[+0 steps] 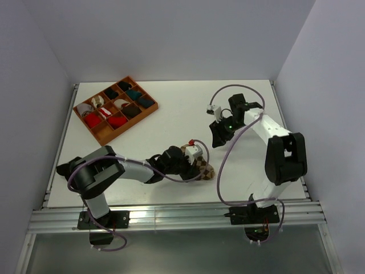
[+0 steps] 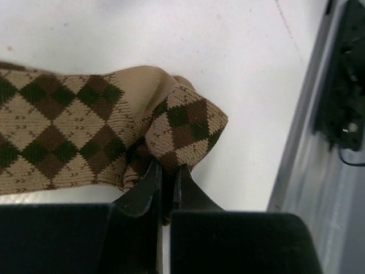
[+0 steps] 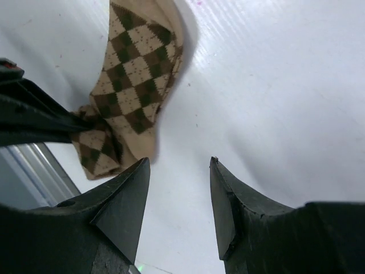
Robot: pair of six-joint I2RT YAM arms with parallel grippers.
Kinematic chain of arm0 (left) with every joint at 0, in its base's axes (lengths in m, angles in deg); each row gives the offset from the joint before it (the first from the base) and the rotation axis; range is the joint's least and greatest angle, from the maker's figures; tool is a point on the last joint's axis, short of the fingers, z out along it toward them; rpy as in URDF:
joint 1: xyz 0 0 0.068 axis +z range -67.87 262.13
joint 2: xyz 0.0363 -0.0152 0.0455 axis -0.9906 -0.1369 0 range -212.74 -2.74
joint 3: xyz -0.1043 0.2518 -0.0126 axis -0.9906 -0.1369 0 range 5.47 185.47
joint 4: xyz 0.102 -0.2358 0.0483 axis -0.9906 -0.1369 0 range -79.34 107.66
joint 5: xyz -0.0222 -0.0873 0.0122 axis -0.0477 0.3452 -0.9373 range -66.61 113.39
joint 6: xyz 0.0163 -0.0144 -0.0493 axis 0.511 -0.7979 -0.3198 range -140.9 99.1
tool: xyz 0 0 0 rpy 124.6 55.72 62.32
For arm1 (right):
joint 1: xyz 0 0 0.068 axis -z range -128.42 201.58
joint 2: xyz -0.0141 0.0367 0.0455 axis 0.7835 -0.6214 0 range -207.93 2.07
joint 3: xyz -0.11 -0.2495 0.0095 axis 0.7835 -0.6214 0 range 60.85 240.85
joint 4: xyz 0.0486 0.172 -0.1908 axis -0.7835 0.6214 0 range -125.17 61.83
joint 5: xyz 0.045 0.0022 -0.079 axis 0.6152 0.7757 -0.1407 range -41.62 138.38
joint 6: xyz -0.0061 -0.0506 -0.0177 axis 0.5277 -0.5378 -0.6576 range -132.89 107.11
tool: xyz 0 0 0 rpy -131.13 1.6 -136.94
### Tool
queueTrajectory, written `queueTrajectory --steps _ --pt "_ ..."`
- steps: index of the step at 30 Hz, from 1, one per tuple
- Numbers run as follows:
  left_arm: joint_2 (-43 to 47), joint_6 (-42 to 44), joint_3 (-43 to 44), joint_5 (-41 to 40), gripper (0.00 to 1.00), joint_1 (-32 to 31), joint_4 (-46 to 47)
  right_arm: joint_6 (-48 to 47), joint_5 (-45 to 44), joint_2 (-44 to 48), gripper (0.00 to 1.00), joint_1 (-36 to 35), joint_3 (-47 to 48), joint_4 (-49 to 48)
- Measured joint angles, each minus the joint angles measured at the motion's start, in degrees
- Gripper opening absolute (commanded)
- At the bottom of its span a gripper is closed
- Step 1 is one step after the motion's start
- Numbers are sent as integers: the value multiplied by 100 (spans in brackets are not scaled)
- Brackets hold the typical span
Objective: Roll the socks
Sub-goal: Roll the sock at the center of the board.
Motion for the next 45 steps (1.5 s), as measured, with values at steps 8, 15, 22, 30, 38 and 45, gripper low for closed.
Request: queueTrajectory --steps 8,15,22,30,38,45 --pt "-247 -1075 -140 1685 0 654 299 -743 98 1207 57 96 -758 -173" --pt "-1209 -2704 260 3211 0 1075 946 -1825 527 2184 65 28 -1528 -118" --pt "-1556 -3731 588 3751 0 1252 708 -2505 649 2739 68 -682 -2144 -81" --pt "-1685 -4170 769 3939 0 1349 382 -2490 247 3003 68 -1941 -2997 -470" --pt "-1790 -4415 767 4089 0 1429 470 -2387 -146 2776 67 -2323 -3088 -1095" --pt "-1906 -4601 765 4218 0 1464 675 -2249 -450 2439 60 -2546 -3272 -1631"
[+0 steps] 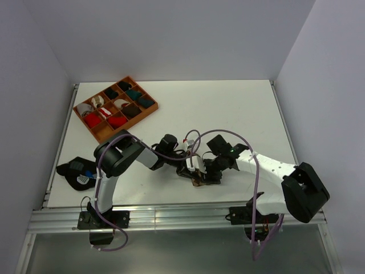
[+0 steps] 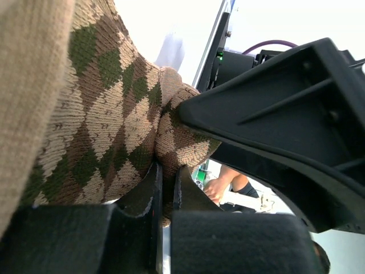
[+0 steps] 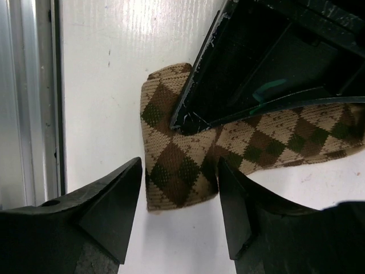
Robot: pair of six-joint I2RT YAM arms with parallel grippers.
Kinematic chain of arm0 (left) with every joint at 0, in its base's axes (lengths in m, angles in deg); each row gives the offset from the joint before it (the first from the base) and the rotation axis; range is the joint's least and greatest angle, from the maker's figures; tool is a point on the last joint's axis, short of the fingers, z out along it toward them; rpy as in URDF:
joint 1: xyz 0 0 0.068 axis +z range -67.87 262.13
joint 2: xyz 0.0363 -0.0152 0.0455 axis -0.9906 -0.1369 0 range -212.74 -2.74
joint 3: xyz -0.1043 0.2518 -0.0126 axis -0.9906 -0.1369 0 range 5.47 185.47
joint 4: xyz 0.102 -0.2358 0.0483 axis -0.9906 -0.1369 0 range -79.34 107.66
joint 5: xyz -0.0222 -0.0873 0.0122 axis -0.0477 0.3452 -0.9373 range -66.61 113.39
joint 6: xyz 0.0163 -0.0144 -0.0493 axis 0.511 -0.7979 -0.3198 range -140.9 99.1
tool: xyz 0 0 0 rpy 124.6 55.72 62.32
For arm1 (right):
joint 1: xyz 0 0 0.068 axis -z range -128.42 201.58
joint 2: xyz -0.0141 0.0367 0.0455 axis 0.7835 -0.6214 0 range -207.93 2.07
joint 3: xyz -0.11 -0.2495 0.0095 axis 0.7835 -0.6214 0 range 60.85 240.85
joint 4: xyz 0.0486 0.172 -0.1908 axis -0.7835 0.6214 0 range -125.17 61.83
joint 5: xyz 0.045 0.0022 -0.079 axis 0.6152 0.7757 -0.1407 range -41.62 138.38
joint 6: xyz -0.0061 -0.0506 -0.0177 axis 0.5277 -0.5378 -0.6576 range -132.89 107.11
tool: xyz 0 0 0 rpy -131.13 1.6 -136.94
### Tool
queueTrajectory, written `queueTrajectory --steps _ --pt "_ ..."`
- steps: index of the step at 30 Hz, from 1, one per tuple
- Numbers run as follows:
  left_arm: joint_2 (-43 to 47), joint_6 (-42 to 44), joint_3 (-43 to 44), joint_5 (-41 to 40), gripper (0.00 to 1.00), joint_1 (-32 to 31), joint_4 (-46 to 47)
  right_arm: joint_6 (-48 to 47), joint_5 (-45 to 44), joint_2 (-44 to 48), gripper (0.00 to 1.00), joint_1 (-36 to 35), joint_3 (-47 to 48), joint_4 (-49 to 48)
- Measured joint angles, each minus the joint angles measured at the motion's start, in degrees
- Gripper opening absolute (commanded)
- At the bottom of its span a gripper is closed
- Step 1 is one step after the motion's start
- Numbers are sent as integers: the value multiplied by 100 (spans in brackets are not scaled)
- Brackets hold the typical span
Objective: Roll the socks
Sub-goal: Roll the sock at the center of the board.
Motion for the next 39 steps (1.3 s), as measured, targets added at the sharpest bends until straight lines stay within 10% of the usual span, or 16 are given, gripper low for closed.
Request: queueTrajectory --steps 7,23,34,39 --pt "2 -13 -68 -13 24 44 66 264 -46 -518 16 -52 179 -66" --pt "2190 -317 -1572 -1394 31 723 1281 452 240 -1497 14 4 1071 542" --pt "6072 793 -3084 -4054 38 848 -74 304 476 -3123 14 221 2774 2133" --pt "6496 1532 -2712 -4341 34 787 -562 442 463 -3849 15 275 3571 2918"
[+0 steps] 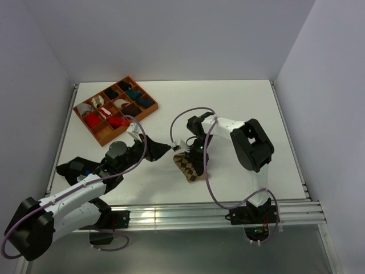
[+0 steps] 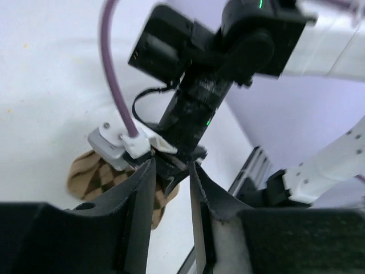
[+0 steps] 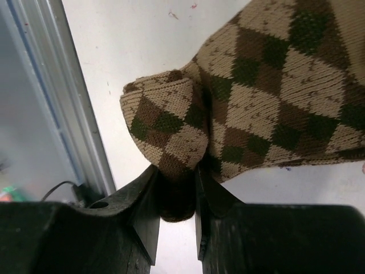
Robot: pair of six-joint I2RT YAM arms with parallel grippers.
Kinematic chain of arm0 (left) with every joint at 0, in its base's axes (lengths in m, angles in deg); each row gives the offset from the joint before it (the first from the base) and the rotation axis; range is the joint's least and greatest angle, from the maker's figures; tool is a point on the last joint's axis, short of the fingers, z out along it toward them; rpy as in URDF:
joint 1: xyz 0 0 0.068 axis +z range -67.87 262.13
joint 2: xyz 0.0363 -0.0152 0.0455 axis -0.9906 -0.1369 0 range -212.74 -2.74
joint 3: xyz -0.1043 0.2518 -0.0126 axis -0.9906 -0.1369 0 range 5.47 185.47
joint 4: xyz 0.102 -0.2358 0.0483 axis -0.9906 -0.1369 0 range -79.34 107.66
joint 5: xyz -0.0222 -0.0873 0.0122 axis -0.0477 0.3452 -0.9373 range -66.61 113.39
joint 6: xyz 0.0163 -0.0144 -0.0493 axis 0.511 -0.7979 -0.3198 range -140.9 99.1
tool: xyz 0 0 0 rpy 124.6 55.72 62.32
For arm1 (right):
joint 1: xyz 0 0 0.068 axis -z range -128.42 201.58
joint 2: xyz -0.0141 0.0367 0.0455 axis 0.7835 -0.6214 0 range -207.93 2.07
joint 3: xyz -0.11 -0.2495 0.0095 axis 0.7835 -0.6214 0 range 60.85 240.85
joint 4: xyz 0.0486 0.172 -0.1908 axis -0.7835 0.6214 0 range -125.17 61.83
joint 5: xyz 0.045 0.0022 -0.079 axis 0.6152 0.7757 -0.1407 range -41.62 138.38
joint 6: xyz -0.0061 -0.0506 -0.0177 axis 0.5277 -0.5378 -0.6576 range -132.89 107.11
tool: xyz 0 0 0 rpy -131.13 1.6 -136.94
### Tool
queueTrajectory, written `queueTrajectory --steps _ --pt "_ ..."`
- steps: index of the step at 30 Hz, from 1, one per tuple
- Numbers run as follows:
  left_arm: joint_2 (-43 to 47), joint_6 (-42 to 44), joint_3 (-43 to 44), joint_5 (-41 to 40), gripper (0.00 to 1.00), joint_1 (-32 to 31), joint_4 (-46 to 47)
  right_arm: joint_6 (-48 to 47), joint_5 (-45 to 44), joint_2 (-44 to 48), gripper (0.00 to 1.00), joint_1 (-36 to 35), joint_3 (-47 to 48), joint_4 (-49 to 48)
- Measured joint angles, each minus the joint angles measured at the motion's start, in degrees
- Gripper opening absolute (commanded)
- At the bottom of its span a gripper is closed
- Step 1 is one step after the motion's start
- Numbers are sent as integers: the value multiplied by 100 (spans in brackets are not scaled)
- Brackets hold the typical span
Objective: Roll the socks
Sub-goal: Roll the sock at the center of the board.
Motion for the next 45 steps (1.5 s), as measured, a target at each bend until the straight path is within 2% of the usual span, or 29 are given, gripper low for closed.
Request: queueTrajectory --steps 4,10,15,18,19,24,35,45 --pt "-354 743 289 -208 35 -396 -621 101 -46 -590 16 0 645 601" --pt "-1147 2059 839 -1233 40 -2197 -1300 168 -61 -1198 16 9 1272 1255" --pt "-2253 2789 1394 -2297 44 -3143 -1478 214 -42 -1482 17 35 1539 1556" --pt "-2949 3097 1698 -2800 51 -3499 -1589 247 -33 -1561 17 39 1602 1665" --pt "-3143 3171 1775 -2942 57 -3589 -1617 251 -31 -1574 17 44 1606 1679" --pt "-3672 3473 1941 -3451 60 -3773 -1698 251 -35 -1587 18 50 1606 1718" --pt "-4216 3847 2302 -3783 57 -3783 -1705 297 -63 -1604 20 90 1606 1718" --pt "-4369 3825 2273 -3807 46 -3788 -1471 341 7 -1663 29 173 1606 1764"
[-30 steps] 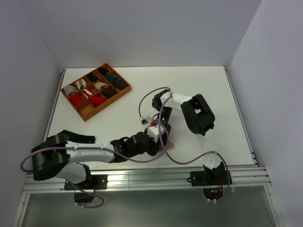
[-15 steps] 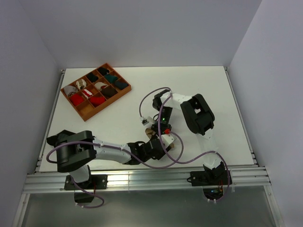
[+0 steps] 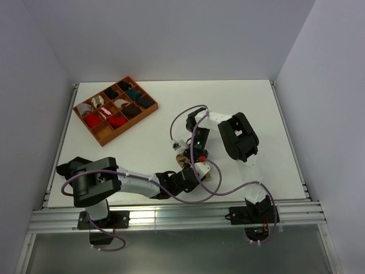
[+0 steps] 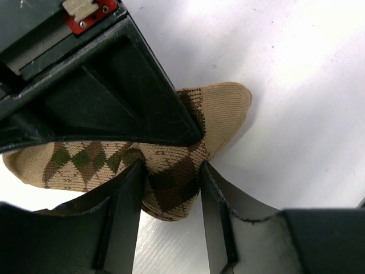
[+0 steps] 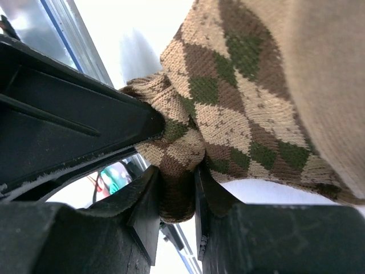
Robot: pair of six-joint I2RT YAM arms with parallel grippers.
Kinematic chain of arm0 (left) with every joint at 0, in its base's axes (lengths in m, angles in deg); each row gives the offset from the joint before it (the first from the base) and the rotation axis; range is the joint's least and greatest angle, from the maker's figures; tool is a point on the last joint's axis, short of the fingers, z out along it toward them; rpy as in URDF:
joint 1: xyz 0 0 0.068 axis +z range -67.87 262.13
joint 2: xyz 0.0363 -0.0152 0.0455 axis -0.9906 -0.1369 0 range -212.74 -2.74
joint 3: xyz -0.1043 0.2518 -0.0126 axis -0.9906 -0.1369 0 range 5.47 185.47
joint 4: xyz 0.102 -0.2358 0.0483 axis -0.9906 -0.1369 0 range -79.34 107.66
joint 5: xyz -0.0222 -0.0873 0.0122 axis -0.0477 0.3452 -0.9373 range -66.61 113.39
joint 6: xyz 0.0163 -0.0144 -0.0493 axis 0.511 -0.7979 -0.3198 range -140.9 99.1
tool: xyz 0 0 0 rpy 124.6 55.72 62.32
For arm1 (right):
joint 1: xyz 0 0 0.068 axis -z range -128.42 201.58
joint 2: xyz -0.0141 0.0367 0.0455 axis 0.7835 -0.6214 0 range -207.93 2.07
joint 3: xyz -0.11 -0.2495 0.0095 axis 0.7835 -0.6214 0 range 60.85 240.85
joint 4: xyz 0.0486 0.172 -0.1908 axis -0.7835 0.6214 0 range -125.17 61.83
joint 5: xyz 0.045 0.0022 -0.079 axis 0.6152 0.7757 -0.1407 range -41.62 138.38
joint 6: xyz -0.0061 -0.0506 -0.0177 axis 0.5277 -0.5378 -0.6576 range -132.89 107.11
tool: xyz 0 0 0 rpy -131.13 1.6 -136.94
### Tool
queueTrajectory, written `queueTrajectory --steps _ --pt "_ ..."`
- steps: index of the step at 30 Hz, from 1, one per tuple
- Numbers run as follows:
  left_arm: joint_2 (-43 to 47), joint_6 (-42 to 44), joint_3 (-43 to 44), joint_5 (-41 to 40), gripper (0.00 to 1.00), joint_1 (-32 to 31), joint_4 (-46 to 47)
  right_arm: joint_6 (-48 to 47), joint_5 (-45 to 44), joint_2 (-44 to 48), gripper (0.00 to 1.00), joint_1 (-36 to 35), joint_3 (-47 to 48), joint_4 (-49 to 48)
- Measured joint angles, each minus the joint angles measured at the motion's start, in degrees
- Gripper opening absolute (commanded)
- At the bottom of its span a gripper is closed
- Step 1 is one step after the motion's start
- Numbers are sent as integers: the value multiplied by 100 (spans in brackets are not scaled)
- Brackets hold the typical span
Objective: Roll the socks
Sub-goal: Roll the sock at the center of the board.
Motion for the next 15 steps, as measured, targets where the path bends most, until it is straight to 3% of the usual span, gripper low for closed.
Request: queueTrajectory --steps 3,7,10,12,15 --pt "-37 -61 -44 -2 38 0 166 59 39 -28 33 50 0 17" --pt "-83 -203 -44 9 17 0 275 105 33 -31 40 96 0 22" --pt "-87 -374 -68 44 7 7 361 146 42 -20 48 164 -17 7" --pt "-76 -520 -140 85 1 28 503 212 90 66 52 271 -101 -81" --pt "-28 -800 -328 243 0 109 833 260 219 372 54 413 -291 -330"
